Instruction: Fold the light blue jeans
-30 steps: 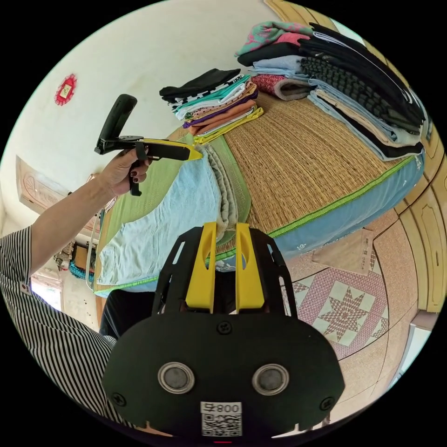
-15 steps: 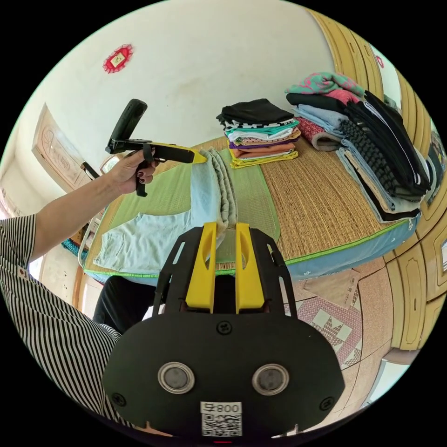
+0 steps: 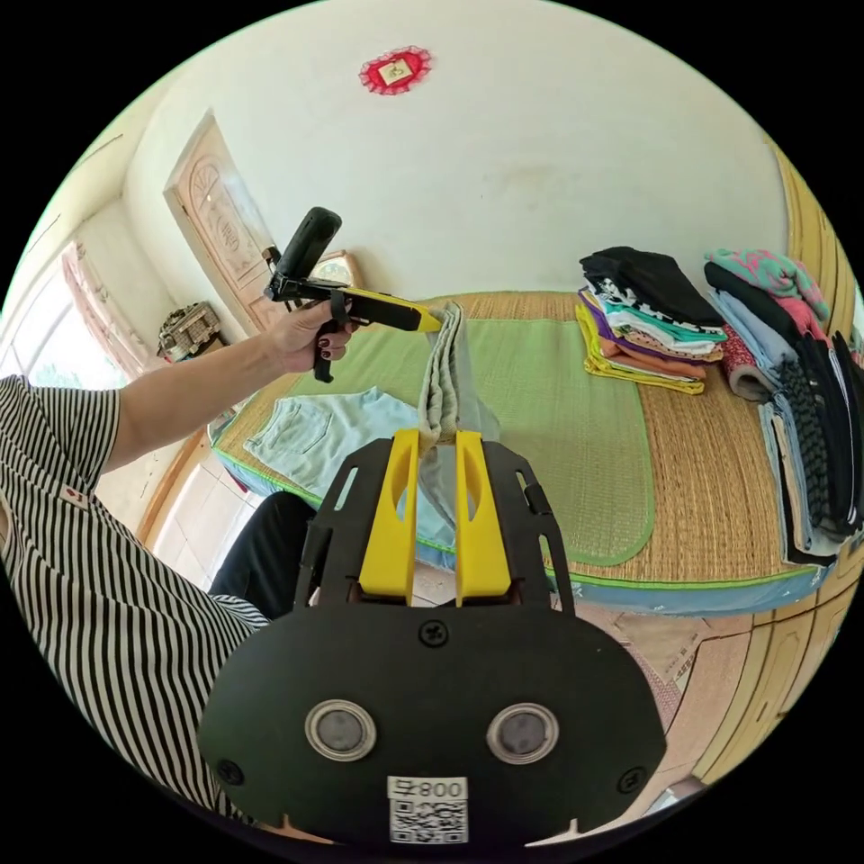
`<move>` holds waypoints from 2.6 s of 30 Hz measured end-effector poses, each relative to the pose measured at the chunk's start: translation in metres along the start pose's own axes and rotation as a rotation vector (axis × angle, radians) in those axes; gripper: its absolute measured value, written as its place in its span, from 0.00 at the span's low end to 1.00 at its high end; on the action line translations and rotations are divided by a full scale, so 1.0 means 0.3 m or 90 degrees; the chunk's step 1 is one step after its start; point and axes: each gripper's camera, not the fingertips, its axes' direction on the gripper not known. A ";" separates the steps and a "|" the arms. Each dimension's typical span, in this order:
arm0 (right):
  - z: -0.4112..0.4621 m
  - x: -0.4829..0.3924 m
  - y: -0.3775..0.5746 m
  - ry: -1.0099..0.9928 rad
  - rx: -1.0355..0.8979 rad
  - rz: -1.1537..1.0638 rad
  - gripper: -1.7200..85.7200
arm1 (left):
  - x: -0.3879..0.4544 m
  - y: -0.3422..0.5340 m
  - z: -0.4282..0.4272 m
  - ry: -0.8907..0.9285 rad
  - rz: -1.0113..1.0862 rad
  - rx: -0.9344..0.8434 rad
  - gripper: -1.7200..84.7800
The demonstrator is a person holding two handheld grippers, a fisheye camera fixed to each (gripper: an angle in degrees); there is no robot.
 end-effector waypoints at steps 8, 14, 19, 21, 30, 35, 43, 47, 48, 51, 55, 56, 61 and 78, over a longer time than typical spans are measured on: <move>0.312 -0.164 -0.086 -0.093 -0.075 -0.081 0.10 | -0.172 0.328 -0.233 -0.001 -0.064 0.022 0.05; 0.605 -0.239 -0.144 -0.154 -0.144 -0.111 0.10 | -0.343 0.582 -0.343 0.004 -0.154 0.015 0.06; 0.893 -0.265 -0.168 -0.189 -0.221 -0.112 0.10 | -0.486 0.776 -0.377 0.007 -0.243 -0.004 0.06; 0.995 -0.271 -0.166 -0.194 -0.253 -0.115 0.10 | -0.535 0.849 -0.380 -0.004 -0.277 -0.024 0.06; 1.384 -0.267 -0.147 -0.216 -0.364 -0.099 0.10 | -0.653 1.220 -0.454 0.081 -0.469 0.049 0.09; 1.458 -0.237 -0.171 -0.233 -0.363 -0.095 0.10 | -0.634 1.301 -0.406 0.135 -0.500 0.001 0.10; 1.491 -0.196 -0.216 -0.243 -0.311 -0.100 0.11 | -0.620 1.318 -0.497 0.096 -0.462 0.041 0.05; 1.615 -0.211 -0.189 -0.256 -0.383 -0.126 0.12 | -0.609 1.389 -0.505 0.021 -0.501 -0.015 0.06; 1.643 -0.210 -0.180 -0.268 -0.390 -0.125 0.12 | -0.605 1.400 -0.512 0.024 -0.507 -0.001 0.06; 1.650 -0.188 -0.192 -0.293 -0.378 -0.118 0.11 | -0.565 1.432 -0.552 0.016 -0.511 0.057 0.07; 1.647 -0.154 -0.208 -0.383 -0.380 -0.100 0.09 | -0.514 1.448 -0.526 -0.011 -0.508 0.019 0.10; 1.643 -0.150 -0.213 -0.384 -0.376 -0.100 0.08 | -0.505 1.458 -0.513 -0.025 -0.518 -0.004 0.11; 1.629 -0.060 -0.336 -0.291 -0.308 -0.117 0.09 | -0.456 1.500 -0.507 -0.034 -0.553 0.008 0.13; 1.844 -0.062 -0.490 -0.206 -0.372 -0.166 0.06 | -0.358 1.479 -0.456 -0.061 -0.535 -0.016 0.06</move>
